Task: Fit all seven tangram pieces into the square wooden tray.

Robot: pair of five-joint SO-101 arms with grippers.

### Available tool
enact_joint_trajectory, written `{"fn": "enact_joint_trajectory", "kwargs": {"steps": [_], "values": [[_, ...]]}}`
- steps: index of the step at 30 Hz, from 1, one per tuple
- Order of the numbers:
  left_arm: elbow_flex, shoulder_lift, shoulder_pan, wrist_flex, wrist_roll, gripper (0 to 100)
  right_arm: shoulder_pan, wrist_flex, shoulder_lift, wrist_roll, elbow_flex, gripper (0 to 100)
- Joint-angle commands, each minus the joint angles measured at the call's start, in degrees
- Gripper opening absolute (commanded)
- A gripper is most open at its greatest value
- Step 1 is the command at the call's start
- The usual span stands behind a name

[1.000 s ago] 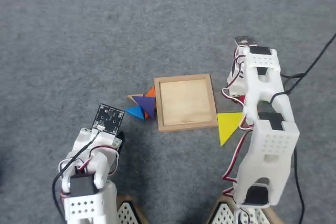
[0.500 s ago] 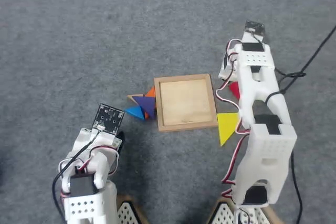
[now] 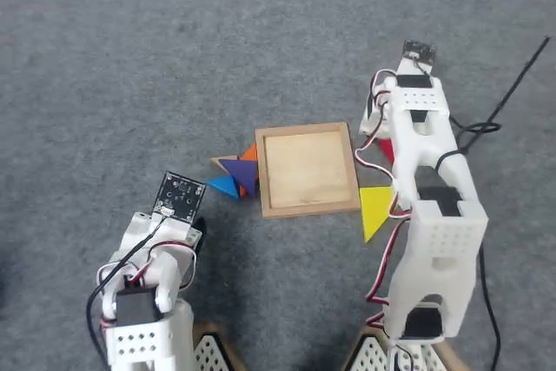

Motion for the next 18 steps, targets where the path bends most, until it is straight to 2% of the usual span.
{"fn": "enact_joint_trajectory", "kwargs": {"steps": [1,8,13,18], "values": [[-0.5,-0.9,-0.4,0.8,-0.8,21,0.7,0.8,0.0,1.9,-0.7,30.6],[-0.5,-0.9,-0.4,0.8,-0.8,21,0.7,1.5,0.8,2.2,-0.7,30.1],[-0.5,-0.9,-0.4,0.8,-0.8,21,0.8,1.2,0.7,2.7,-0.8,19.4],[-0.5,-0.9,-0.4,0.8,-0.8,21,0.7,0.7,0.7,4.7,-0.8,17.7]]}}
